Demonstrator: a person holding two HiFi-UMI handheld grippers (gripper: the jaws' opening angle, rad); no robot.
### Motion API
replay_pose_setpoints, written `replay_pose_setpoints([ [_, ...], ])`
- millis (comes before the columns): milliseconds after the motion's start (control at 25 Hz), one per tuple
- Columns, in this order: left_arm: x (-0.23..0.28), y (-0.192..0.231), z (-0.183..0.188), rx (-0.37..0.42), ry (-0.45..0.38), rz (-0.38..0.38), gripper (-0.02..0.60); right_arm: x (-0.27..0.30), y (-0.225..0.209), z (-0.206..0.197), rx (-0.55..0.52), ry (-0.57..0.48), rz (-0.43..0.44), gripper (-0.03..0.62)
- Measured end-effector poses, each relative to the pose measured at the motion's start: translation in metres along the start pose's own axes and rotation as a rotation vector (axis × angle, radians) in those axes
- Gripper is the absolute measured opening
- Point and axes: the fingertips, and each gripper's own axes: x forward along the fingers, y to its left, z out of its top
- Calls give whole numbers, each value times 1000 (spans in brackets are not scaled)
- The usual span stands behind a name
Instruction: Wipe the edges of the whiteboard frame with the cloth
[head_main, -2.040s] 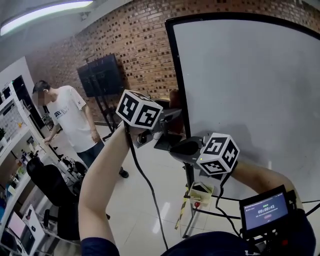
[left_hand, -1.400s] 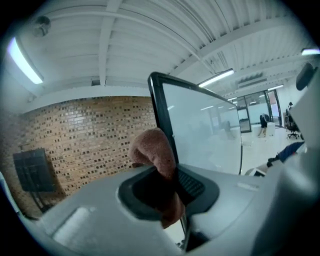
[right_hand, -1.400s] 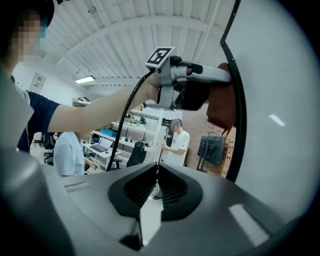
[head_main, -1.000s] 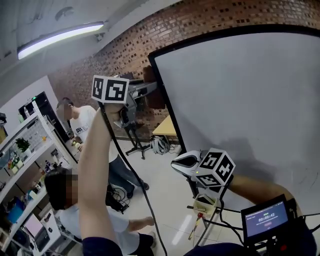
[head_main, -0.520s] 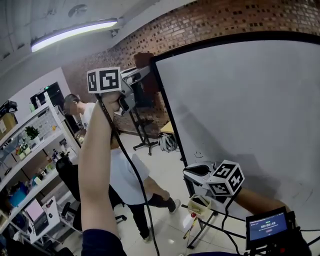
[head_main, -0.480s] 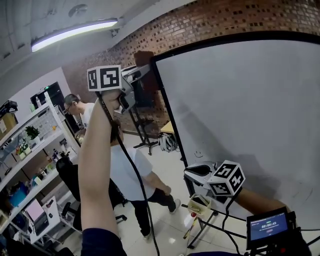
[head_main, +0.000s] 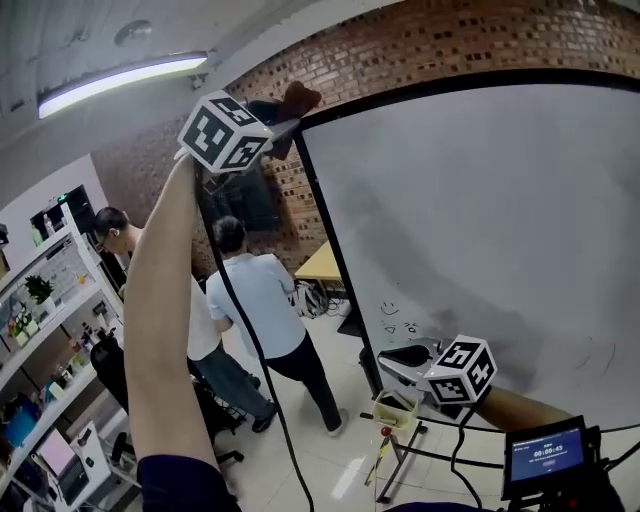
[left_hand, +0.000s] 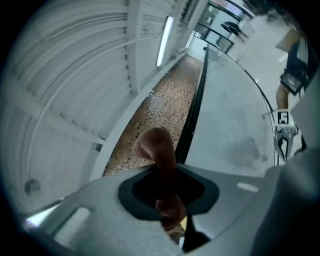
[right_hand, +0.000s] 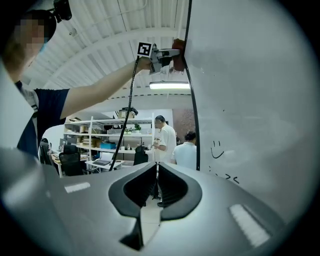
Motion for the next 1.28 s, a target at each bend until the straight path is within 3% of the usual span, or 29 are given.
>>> replay_pose_setpoints([
  [160,13,-6,12,270,115,7,64,-4,-3,9,-9,-5,-61,18],
  [280,2,-9,19,387,132,8,64,-7,16,17,-22,-22,-117,18],
  [400,-17,-30,35,403,59,-27,64,-12,39,15,-24,-33,-169,18],
  [560,-17,-38,42,457,17,-9,64,-8,52,-1,2,-36,-220,18],
  [880,-14,-54,77,438,-85,-66,64,-21,58,-33,75,-14,-333,18],
  [1160,-7,-79,119,429,-110,-90,64,-66,67,-34,49,-30,-398,18],
  [1280,-1,-86,134,452,-70,-99,64,-93,71,-39,59,-37,-426,18],
])
